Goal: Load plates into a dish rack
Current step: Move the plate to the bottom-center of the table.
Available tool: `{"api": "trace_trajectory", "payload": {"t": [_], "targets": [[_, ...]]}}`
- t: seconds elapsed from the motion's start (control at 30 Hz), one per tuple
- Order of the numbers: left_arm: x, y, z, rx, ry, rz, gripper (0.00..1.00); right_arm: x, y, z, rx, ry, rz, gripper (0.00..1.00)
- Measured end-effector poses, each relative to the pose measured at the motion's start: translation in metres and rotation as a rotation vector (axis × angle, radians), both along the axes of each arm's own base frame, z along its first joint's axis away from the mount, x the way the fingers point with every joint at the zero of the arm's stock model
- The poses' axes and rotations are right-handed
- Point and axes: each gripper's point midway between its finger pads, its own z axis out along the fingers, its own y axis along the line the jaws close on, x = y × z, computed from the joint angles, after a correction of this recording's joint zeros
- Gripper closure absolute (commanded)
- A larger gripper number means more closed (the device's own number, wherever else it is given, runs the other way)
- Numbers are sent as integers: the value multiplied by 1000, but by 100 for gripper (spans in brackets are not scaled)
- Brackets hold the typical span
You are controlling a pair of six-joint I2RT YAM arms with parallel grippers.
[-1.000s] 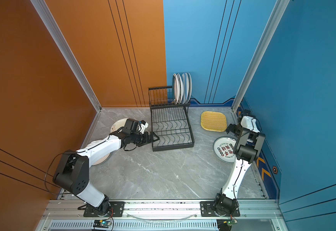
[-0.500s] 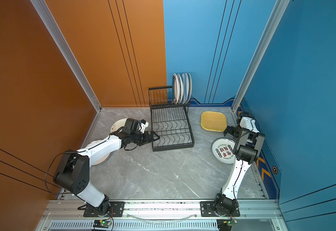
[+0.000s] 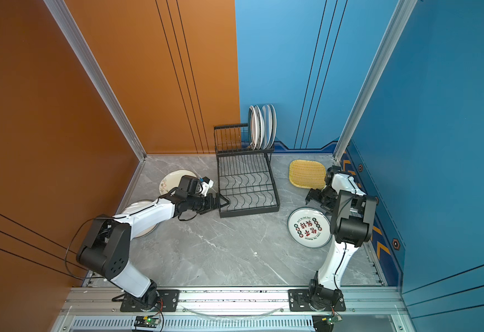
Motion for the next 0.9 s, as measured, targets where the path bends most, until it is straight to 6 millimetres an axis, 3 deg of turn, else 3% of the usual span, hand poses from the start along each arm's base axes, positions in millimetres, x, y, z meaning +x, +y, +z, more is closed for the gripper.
{"api": "trace_trajectory", "payload": {"t": [0.33,0.6,0.7,0.9], "targets": [[-14,10,-1,-24,3,-1,2,-68,77,-5,51,59,95,0],[-22,10,0,-32,-2,-23,2,-108,141,-6,96,50,164,0],[-24,10,0,-31,-2,-33,2,-120,144,-1,97,27,145,0],[-29,9,-1,-29,6,-58,2,-132,114,21,88,-98,2,0]]}}
